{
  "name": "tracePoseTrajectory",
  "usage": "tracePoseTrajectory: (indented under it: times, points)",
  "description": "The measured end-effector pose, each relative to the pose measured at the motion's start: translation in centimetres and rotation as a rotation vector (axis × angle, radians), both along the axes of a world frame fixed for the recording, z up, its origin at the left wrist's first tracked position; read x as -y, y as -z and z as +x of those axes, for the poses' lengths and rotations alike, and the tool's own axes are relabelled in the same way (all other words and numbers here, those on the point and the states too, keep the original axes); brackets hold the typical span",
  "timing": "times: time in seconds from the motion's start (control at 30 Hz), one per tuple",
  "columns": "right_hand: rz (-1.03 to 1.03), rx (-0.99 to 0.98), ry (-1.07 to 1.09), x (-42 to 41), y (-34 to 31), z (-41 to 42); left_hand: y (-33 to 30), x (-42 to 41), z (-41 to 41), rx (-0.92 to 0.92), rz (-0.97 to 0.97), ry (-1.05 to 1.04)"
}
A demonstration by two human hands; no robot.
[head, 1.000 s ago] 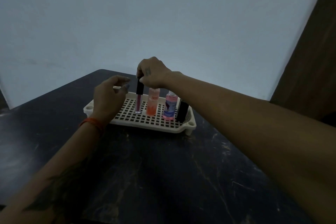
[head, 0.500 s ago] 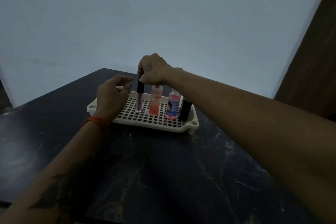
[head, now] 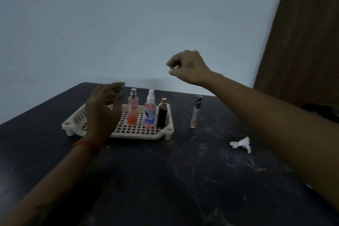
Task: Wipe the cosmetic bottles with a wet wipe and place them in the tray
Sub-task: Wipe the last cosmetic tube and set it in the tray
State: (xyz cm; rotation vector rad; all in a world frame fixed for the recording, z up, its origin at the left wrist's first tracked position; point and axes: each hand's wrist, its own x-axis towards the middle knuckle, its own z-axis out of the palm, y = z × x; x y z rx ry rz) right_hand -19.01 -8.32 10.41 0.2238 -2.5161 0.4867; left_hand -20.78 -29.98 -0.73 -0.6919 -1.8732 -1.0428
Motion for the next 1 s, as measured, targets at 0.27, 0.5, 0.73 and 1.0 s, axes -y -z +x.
tracePoseTrajectory:
  times: [0.27,0.5,0.73,1.0]
  points:
    - [-0.590,0.058,0.251,-10.0,8.8,4.4,-0.3,-16.4,5.5,0.507,0.134,0.401]
    - [-0.652,0.143,0.218,-8.3,15.0,1.4,2.8,-20.1,0.8,0.793,0.244,0.174]
    - [-0.708,0.097,0.186,-7.6,16.0,0.1,5.1,-19.6,-0.3,0.875,0.214,0.412]
    - [-0.757,0.206,0.060,-10.1,13.7,5.5,2.5,-18.2,1.7,1.103,0.127,0.718]
